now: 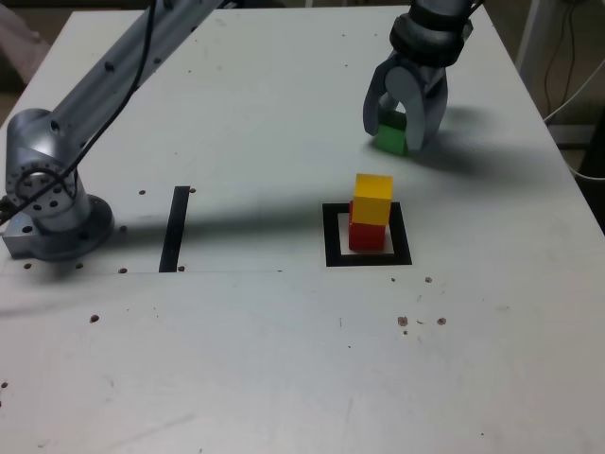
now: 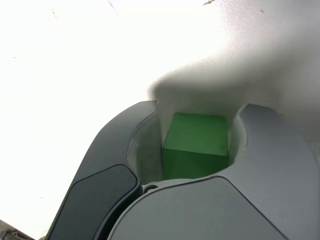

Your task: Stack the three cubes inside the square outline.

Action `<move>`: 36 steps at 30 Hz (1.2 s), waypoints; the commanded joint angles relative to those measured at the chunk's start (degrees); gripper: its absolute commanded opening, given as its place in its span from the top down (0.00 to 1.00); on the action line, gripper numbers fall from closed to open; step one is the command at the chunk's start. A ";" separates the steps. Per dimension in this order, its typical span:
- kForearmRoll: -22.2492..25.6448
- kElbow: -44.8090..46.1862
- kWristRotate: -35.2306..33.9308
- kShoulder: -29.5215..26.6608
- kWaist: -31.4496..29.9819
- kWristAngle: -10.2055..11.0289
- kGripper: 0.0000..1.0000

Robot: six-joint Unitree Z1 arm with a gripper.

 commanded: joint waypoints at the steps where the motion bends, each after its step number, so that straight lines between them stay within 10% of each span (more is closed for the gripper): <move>1: 0.38 -0.26 -0.25 -0.09 -0.13 -0.28 0.64; 22: 3.41 4.53 -5.14 -11.73 -1.13 0.22 0.64; 36: 3.83 15.85 -16.26 -20.89 -3.34 -5.02 0.64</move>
